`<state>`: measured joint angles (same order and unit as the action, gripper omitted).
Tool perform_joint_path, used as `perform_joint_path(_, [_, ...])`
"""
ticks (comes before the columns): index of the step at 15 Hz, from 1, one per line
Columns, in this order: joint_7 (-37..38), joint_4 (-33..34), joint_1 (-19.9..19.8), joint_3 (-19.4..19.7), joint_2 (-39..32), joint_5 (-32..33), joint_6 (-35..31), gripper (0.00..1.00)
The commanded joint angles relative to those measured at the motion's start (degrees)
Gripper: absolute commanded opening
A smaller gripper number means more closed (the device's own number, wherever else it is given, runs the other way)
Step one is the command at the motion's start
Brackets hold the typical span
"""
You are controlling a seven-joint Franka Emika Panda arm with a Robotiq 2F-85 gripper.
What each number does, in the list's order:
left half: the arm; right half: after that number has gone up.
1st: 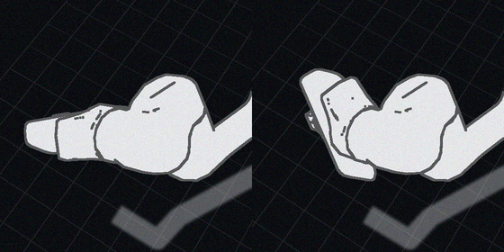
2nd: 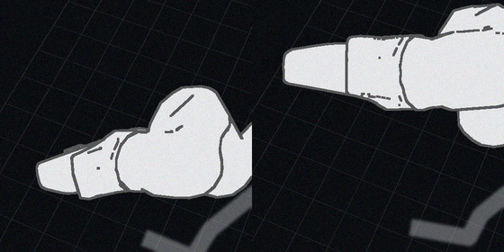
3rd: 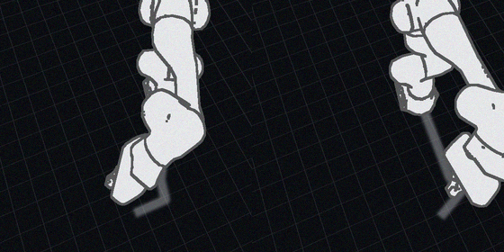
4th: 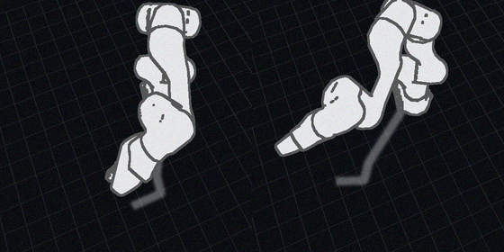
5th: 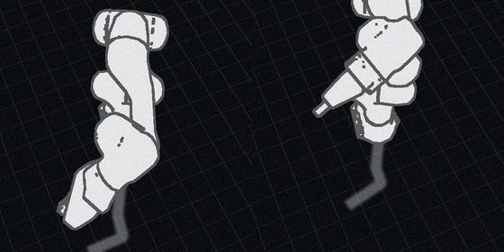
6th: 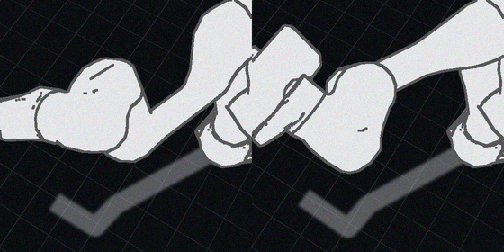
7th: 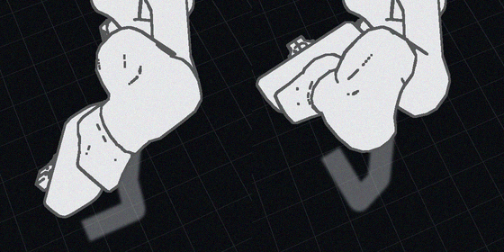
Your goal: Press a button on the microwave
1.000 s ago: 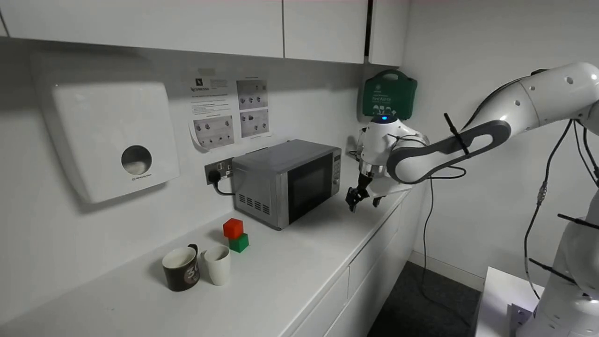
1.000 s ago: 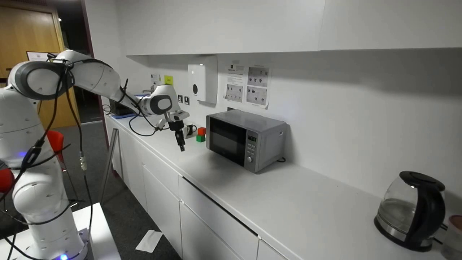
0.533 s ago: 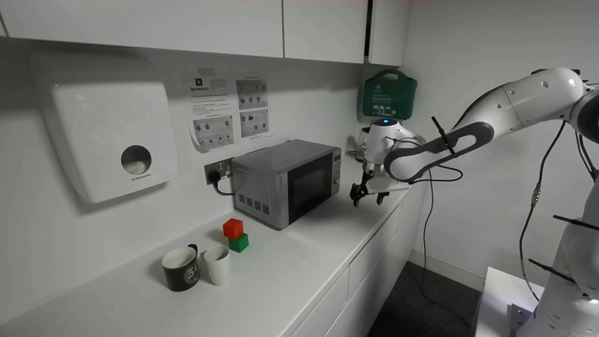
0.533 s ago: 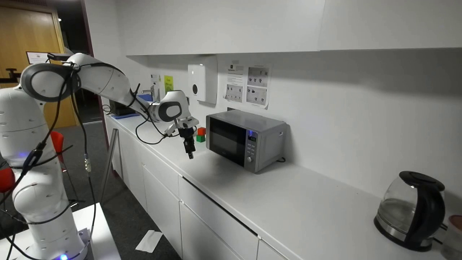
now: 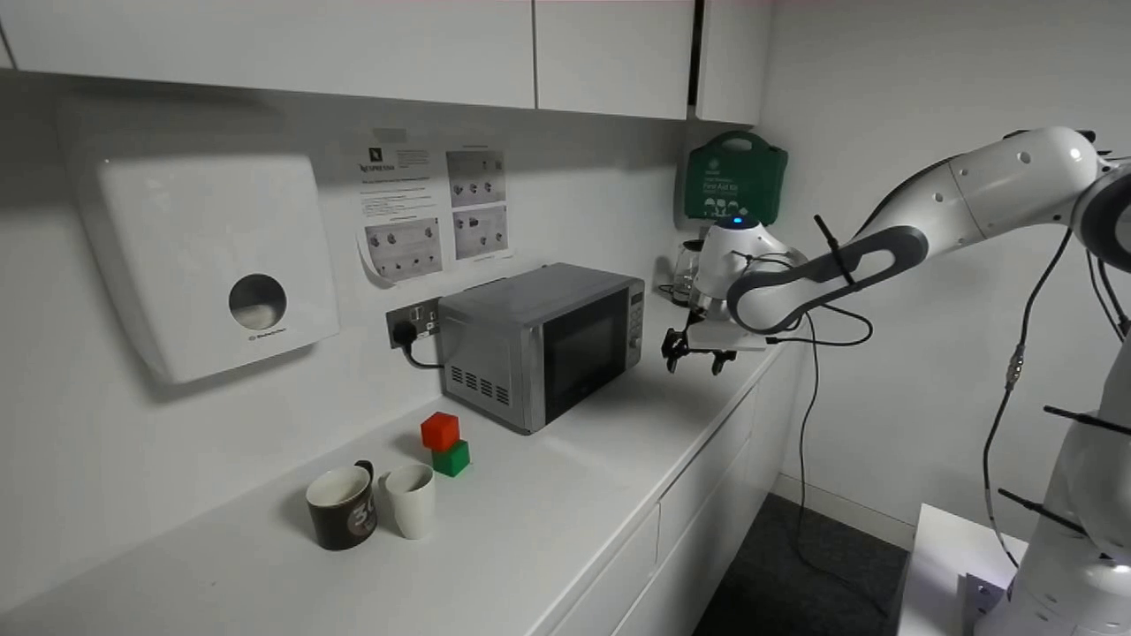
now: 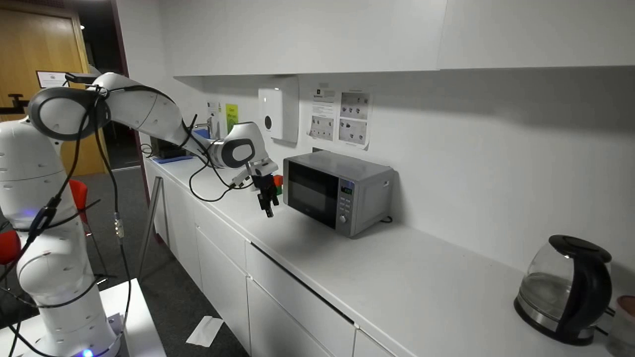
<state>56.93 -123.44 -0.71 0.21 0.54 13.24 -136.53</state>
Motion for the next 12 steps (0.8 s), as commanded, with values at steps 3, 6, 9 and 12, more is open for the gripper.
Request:
perform_joint_path(3, [7.5, 2.7, -1.3, 1.5, -0.4, 3.5, -0.2, 1.0])
perform_joint_path(6, [4.4, 1.8, -1.0, 1.4, 0.1, -0.1, 0.1, 1.0])
perform_joint_path(9, [3.5, 2.0, -0.8, 1.3, 0.2, -2.5, 0.1, 1.0])
perform_joint_path(12, [3.5, 2.0, -0.8, 1.3, 0.2, -2.6, 0.1, 1.0])
